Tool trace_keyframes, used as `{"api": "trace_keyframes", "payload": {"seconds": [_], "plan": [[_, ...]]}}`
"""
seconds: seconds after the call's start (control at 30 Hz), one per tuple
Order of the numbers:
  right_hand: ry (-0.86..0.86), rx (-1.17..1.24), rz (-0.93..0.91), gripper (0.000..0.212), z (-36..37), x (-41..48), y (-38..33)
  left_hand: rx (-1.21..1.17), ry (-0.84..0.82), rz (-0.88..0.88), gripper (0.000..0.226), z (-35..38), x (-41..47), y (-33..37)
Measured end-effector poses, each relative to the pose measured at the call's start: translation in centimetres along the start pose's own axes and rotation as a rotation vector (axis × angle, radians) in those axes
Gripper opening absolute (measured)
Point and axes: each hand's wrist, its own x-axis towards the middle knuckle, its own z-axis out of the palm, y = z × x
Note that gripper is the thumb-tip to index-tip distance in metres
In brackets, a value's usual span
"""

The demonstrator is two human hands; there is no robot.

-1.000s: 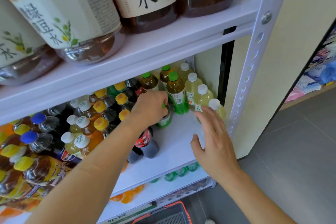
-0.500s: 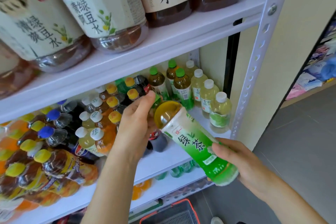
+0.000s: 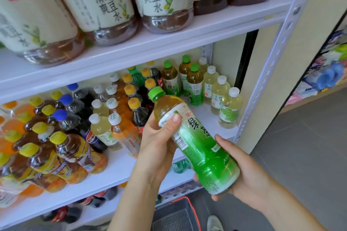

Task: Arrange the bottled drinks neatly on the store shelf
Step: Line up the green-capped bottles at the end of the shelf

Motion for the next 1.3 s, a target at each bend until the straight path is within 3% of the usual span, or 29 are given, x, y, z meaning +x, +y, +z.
{"api": "trace_keyframes", "payload": {"seconds": [0.13,0.27,0.47,0.6,0.7,0.77,0.83,0.93,1.0,1.07,1.13,1.2,1.3], "plan": [[0.231,-0.424,-0.332,0.044,3.3,-1.2,1.3,0.031,0.112,0.088,0.050,-1.1,-1.8,1.4],[0.340,-0.596,-0.565,0.064,5.8,-2.1,3.8,0.013,0.120,0.082,0.055,-1.7,-3.5,3.0],[0.582,-0.786,-0.859,0.056,8.0,-2.4,7.0,0.168,-0.003,-0.036,0.072,-3.3,-5.6,3.9],[0.747,-1.131,-1.081,0.050,8.7,-2.3,7.7,0.148,-0.023,-0.060,0.063,-3.3,-6.4,3.3],[0.805,-1.243,-1.164,0.049,8.7,-2.3,7.7,0.078,0.006,-0.030,0.070,-2.9,-6.5,3.1],[0.767,-1.192,-1.190,0.050,8.6,-2.7,7.5,0.033,0.002,-0.016,0.073,-2.7,-6.4,3.1],[0.684,-0.917,-1.124,0.052,8.6,-3.2,7.1,-0.017,0.001,-0.009,0.070,-2.6,-6.4,3.3],[0.469,-0.199,-0.766,0.068,9.1,-3.8,6.3,-0.097,-0.005,-0.007,0.065,-2.4,-6.0,3.5],[0.265,0.082,-0.499,0.075,9.2,-4.0,5.8,-0.131,-0.042,-0.006,0.060,-2.1,-5.9,3.7],[0.108,0.172,-0.399,0.075,9.1,-4.1,5.5,-0.159,-0.087,-0.012,0.060,-2.0,-5.8,3.9],[0.042,0.191,-0.425,0.071,8.9,-4.1,5.4,-0.175,-0.140,-0.044,0.064,-2.1,-5.7,3.9],[0.080,0.153,-0.510,0.060,8.9,-4.1,5.5,-0.161,-0.182,-0.105,0.067,-2.2,-5.5,4.0],[0.270,-0.063,-0.691,0.045,9.1,-4.0,5.8,0.008,-0.192,-0.202,0.075,-1.8,-4.9,4.5]]}}
